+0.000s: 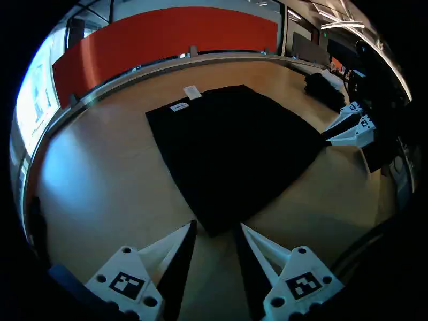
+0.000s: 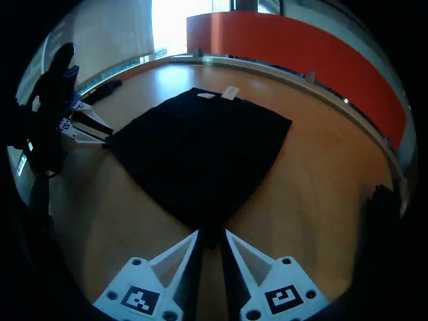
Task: Fold towel
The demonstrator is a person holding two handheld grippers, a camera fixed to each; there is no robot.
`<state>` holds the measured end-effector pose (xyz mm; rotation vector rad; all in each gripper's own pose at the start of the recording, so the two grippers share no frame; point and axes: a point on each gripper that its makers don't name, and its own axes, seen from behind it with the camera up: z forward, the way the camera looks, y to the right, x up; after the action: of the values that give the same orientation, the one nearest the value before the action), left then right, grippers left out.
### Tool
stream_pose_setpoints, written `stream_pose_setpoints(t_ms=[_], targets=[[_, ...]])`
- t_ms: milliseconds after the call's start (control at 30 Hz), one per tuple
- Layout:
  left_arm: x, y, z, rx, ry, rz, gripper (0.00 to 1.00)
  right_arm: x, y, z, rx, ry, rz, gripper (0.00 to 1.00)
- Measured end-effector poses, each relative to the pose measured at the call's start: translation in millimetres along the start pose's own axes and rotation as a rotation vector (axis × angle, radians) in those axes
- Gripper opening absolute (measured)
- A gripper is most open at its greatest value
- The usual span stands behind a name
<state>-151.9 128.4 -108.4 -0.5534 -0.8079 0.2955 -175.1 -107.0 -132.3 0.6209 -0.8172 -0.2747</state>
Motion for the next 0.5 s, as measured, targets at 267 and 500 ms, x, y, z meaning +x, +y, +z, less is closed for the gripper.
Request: stream_pose_setpoints(t_ms=[267, 500], targets=[[0.2, 0.4, -0.1, 0.016, -0.006, 0.002, 0.20, 0.9, -1.0, 0.4, -0.003, -0.001, -0.004, 0.21], [0.6, -0.5, 0.1, 0.033, -0.017, -0.017, 0.10, 3.5, -3.5, -0.7, 0.007, -0.002, 0.001, 0.18]])
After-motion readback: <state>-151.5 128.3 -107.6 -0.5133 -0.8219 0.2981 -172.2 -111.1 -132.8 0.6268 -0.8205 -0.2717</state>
